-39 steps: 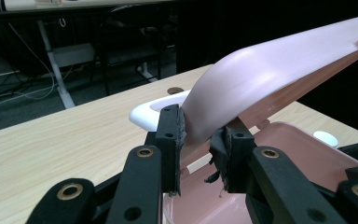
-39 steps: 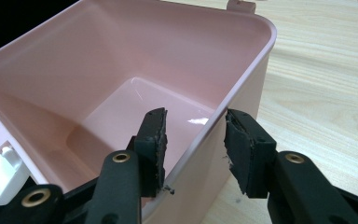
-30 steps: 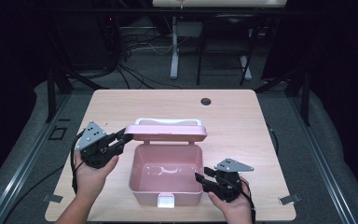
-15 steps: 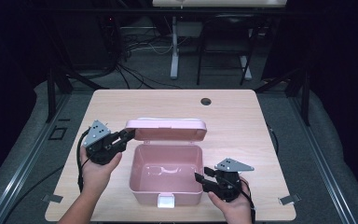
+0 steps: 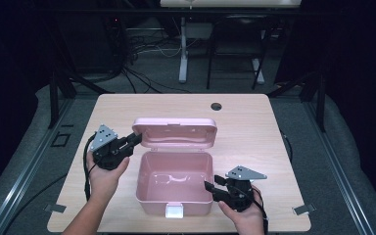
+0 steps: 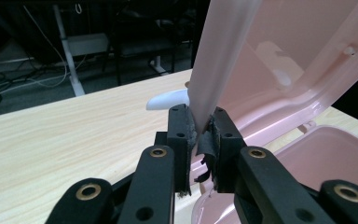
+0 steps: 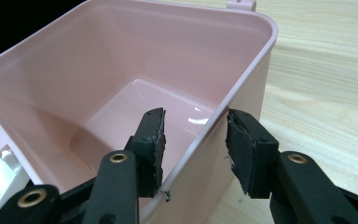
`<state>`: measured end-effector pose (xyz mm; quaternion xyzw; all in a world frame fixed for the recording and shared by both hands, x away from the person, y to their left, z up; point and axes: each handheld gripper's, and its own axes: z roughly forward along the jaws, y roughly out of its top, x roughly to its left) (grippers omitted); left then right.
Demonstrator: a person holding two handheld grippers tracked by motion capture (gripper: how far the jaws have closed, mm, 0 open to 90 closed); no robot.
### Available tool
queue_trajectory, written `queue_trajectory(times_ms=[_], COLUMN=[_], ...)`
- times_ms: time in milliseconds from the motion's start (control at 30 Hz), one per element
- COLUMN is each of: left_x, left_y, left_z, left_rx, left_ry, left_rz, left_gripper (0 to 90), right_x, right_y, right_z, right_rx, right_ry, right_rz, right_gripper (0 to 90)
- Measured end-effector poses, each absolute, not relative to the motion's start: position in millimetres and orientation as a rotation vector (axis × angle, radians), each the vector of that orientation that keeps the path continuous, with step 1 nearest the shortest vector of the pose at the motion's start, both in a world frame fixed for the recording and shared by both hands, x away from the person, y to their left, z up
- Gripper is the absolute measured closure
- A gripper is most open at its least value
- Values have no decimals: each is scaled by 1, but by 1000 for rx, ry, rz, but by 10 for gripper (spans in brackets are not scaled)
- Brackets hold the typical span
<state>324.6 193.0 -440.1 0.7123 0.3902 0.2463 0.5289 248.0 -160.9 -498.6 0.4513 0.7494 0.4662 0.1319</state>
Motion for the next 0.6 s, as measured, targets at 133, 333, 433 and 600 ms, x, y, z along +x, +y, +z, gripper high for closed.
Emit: queue_trajectory(times_ms=[133, 333, 433, 600], left_x=[326, 328, 329, 331], left_y=[192, 191, 191, 191], left_z=[-441, -442, -444, -446], left_rx=[1703, 1710, 1706, 1705], left_ry=[934, 943, 950, 956], left_rz=[592, 599, 599, 590], left_gripper=[816, 820, 822, 824], right_x=[248, 248, 248, 249], right_y=[-161, -161, -160, -159], right_z=[-499, -500, -500, -504], right_rx=[1310, 1311, 1322, 1324], right_ry=[2173, 2173, 2173, 2186], right_rz=[1358, 1358, 1362, 1342], right_gripper=[571, 567, 560, 563])
